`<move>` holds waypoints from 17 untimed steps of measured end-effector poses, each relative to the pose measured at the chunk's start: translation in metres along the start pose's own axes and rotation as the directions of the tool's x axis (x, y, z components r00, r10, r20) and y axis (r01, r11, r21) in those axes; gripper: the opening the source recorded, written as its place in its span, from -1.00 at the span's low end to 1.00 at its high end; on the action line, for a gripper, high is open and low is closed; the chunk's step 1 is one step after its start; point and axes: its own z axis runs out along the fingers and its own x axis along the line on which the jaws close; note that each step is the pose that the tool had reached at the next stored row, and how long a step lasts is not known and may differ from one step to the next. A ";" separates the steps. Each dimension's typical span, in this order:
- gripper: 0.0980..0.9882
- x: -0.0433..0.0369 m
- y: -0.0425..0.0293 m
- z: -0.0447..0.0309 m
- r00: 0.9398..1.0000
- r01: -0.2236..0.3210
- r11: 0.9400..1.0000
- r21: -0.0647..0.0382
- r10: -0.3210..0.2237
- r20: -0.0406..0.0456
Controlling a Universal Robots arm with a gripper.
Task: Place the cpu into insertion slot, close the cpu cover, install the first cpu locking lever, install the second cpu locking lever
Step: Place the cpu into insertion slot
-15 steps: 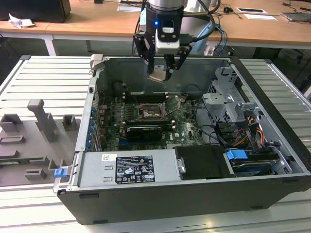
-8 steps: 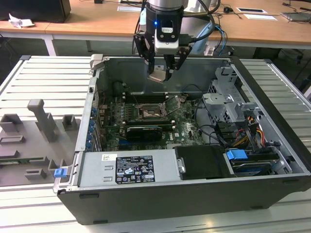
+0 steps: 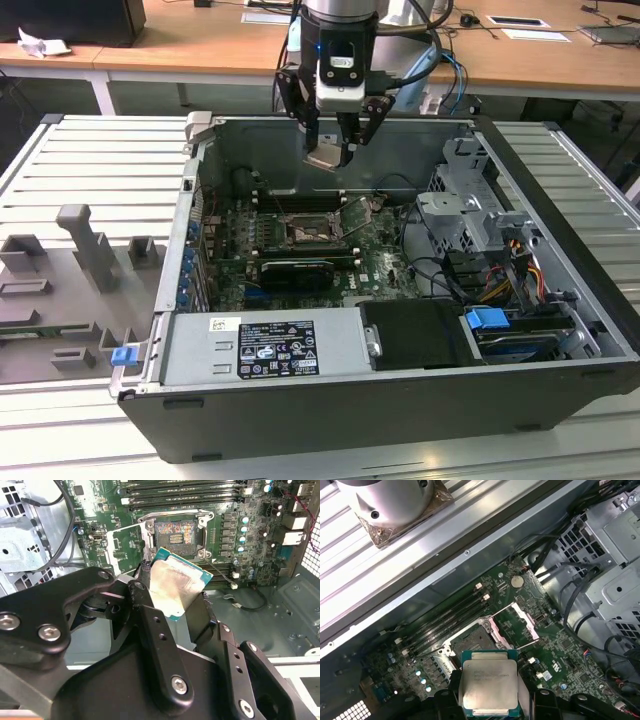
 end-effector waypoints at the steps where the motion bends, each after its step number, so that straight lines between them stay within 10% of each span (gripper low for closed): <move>1: -0.04 0.0000 0.0000 0.0000 1.000 -0.004 1.000 0.000 0.004 0.000; 17: -0.04 0.0000 0.0000 0.0004 0.997 -0.077 0.997 -0.002 0.077 0.007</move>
